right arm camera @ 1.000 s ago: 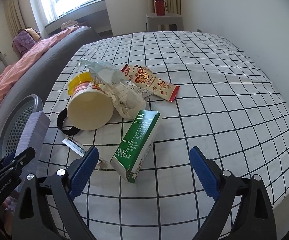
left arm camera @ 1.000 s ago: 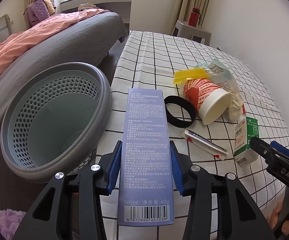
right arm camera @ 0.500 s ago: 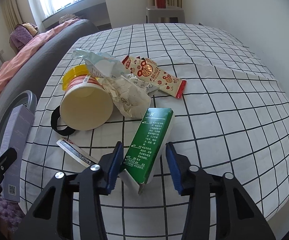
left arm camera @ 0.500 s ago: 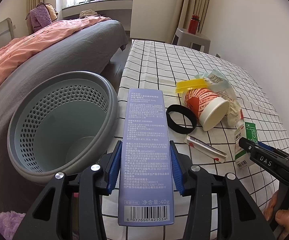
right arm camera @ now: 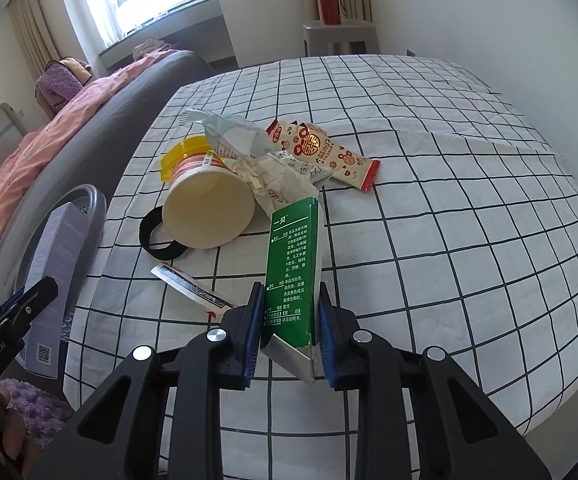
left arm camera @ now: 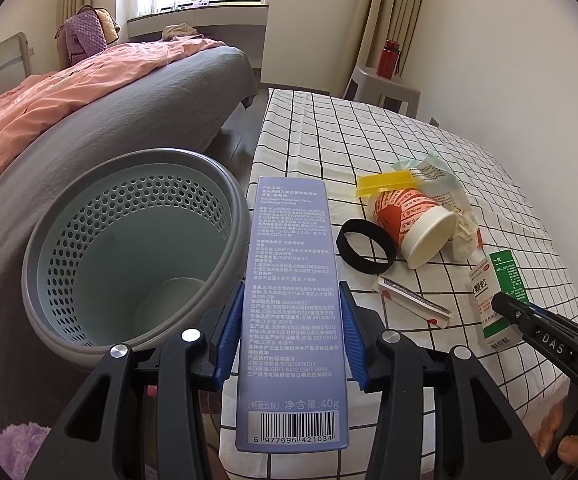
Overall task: Collect trash
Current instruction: 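Grasp the green milk carton with the right gripper while the left gripper holds the lavender box, then carry both items over the wastebasket and open both grippers to drop them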
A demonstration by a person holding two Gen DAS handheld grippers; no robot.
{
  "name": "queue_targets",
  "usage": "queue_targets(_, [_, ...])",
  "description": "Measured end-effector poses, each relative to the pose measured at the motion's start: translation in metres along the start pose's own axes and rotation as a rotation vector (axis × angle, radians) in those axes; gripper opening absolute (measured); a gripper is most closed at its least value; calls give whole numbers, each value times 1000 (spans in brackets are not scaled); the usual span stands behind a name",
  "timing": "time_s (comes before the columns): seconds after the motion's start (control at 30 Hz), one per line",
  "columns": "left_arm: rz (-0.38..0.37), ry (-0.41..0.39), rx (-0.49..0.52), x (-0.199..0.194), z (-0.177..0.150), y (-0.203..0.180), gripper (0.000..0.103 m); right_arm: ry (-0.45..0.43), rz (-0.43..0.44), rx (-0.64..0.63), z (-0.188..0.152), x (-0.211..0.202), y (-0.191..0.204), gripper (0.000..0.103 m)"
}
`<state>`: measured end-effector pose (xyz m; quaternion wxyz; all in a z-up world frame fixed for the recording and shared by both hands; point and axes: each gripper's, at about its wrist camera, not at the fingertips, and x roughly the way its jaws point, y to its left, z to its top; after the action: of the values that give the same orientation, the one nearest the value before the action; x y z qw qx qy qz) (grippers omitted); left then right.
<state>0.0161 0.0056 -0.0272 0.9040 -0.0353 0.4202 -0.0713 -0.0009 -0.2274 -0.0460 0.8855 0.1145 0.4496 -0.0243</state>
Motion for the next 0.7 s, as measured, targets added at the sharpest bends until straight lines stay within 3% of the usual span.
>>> queue_targets(0.3, [-3, -29, -33, -19, 11, 21, 44, -34, 102, -80, 1, -23, 51, 25])
queue_targets(0.7, [127, -81, -59, -42, 33, 83, 44, -58, 309, -279, 35, -19, 161, 25])
